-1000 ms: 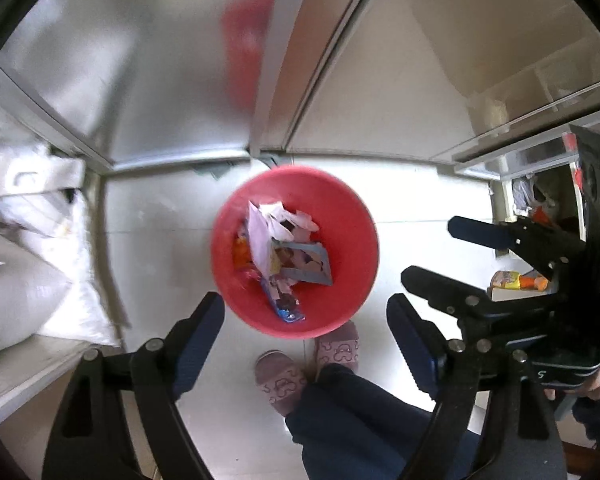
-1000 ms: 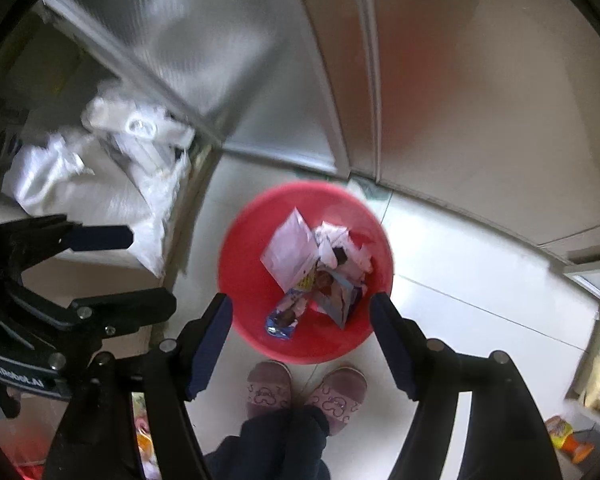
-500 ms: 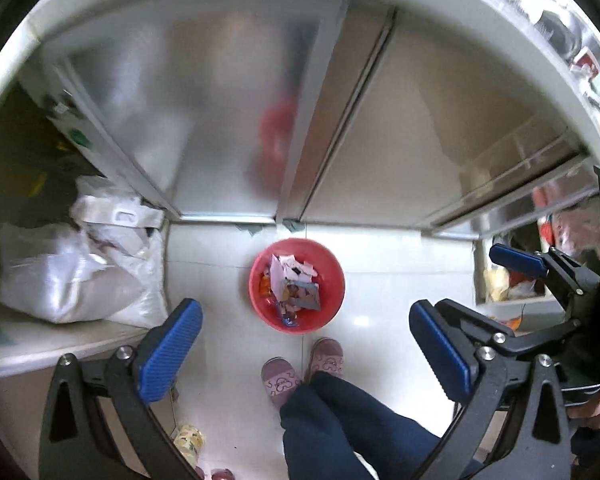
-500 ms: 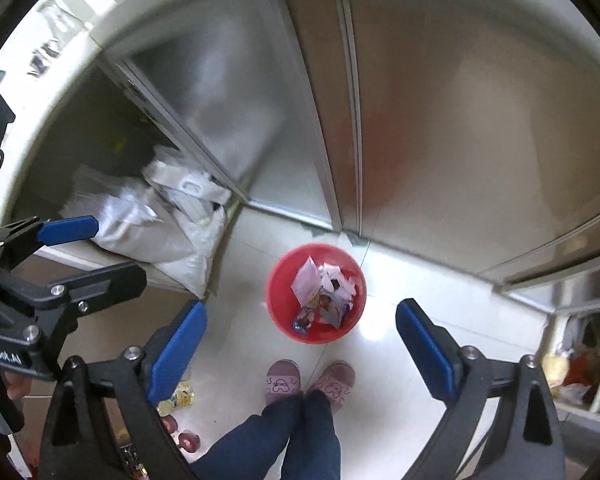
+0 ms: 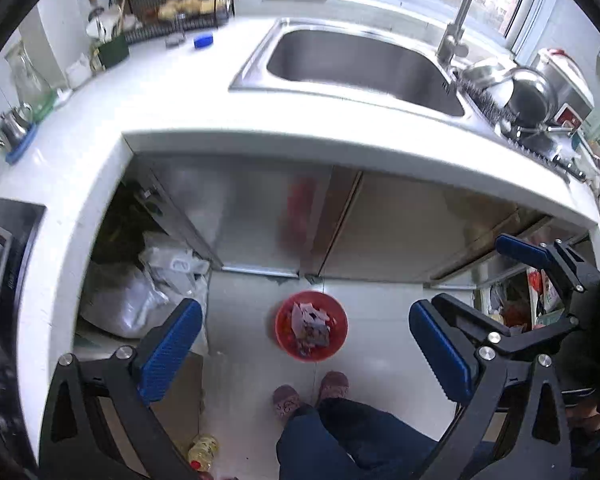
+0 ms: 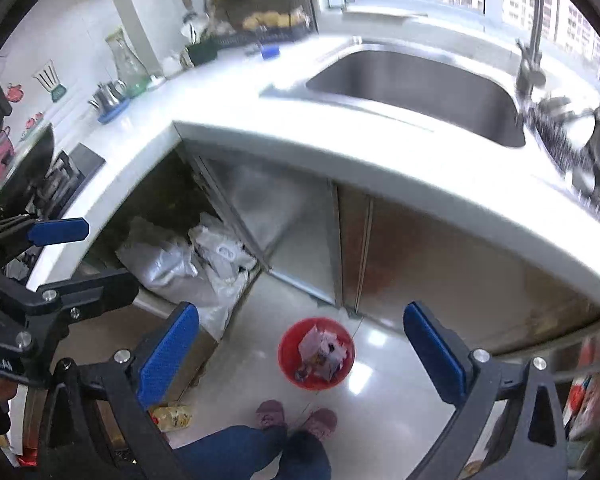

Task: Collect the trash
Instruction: 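Raise both empty tools back up toward the counter, then grasp the grey cloth with the left tool while the right tool grasps the blue lid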

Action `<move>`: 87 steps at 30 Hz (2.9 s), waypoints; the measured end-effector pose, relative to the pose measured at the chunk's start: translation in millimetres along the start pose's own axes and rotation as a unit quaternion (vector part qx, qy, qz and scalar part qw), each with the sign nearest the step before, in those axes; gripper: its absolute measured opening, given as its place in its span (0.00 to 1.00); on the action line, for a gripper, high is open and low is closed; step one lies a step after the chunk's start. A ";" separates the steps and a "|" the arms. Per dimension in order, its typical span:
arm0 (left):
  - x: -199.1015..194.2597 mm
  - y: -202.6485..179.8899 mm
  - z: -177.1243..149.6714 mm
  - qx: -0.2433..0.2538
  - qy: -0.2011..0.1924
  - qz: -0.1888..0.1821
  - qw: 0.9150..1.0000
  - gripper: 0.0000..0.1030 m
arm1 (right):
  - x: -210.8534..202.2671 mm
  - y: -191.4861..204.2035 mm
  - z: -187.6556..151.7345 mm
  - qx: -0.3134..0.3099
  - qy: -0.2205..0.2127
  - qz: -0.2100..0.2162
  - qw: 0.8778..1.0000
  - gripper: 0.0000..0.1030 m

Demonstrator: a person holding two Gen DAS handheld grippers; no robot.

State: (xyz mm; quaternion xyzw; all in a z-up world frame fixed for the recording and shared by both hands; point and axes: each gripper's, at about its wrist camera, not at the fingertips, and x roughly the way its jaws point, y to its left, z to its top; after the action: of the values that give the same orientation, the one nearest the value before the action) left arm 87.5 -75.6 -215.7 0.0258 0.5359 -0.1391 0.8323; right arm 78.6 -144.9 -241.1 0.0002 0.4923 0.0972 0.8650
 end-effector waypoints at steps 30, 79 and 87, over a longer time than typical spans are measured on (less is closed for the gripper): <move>-9.9 157.4 272.9 0.014 -0.088 0.003 0.996 1.00 | 45.7 22.0 266.7 0.036 -0.085 0.001 0.996 0.99; 281.4 337.1 512.6 0.095 0.050 -0.063 0.992 0.70 | 322.6 48.9 445.1 0.042 0.071 -0.018 0.996 0.74; 301.6 334.9 514.5 0.102 0.060 -0.084 0.989 0.44 | 331.0 63.3 451.1 0.019 0.060 -0.039 0.997 0.54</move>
State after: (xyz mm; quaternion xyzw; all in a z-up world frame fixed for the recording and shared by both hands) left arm 746.2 85.5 -304.2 0.0738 0.5680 -0.2609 0.7771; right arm 616.5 15.9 -284.4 -0.0083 0.5443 0.0533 0.8372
